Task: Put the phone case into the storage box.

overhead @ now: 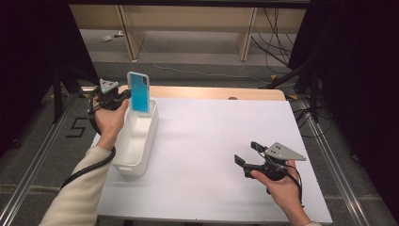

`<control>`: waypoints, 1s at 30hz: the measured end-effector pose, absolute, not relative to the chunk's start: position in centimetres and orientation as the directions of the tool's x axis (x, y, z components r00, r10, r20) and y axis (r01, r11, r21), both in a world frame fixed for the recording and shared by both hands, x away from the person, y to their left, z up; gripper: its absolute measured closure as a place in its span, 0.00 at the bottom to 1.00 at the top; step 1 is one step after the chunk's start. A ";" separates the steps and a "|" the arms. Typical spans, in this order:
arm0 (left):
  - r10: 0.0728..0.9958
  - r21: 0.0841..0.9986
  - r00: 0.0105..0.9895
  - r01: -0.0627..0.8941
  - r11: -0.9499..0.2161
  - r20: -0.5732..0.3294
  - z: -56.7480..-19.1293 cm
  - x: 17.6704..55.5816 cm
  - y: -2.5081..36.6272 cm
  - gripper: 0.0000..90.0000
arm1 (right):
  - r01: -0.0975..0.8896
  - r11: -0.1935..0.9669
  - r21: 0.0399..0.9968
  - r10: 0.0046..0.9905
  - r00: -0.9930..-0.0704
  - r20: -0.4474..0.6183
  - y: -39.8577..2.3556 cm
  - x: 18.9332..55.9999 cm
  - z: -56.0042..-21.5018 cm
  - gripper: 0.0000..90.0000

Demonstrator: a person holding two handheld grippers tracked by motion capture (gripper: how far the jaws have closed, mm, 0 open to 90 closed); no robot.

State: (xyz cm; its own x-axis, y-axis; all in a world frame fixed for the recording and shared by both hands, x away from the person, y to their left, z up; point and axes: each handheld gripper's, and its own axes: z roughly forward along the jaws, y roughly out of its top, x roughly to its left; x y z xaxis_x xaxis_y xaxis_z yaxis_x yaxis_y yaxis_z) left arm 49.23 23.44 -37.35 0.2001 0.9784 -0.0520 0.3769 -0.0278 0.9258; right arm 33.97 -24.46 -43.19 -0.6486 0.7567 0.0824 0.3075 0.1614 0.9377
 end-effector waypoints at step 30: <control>0.982 0.921 0.185 0.388 -0.033 -0.042 -37.4 50.3 23.0 0.98 | 0.306 0.157 0.939 0.755 -0.650 0.086 -24.4 34.0 -43.2 0.21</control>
State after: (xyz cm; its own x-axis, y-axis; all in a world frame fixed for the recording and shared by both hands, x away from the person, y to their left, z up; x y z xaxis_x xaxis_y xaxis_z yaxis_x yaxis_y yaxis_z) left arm 50.35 23.03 -37.36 0.1852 0.9818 -0.0425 0.3876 -0.0332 0.9212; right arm 33.96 -24.36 -43.22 -0.6500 0.7551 0.0857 0.3062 0.1569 0.9390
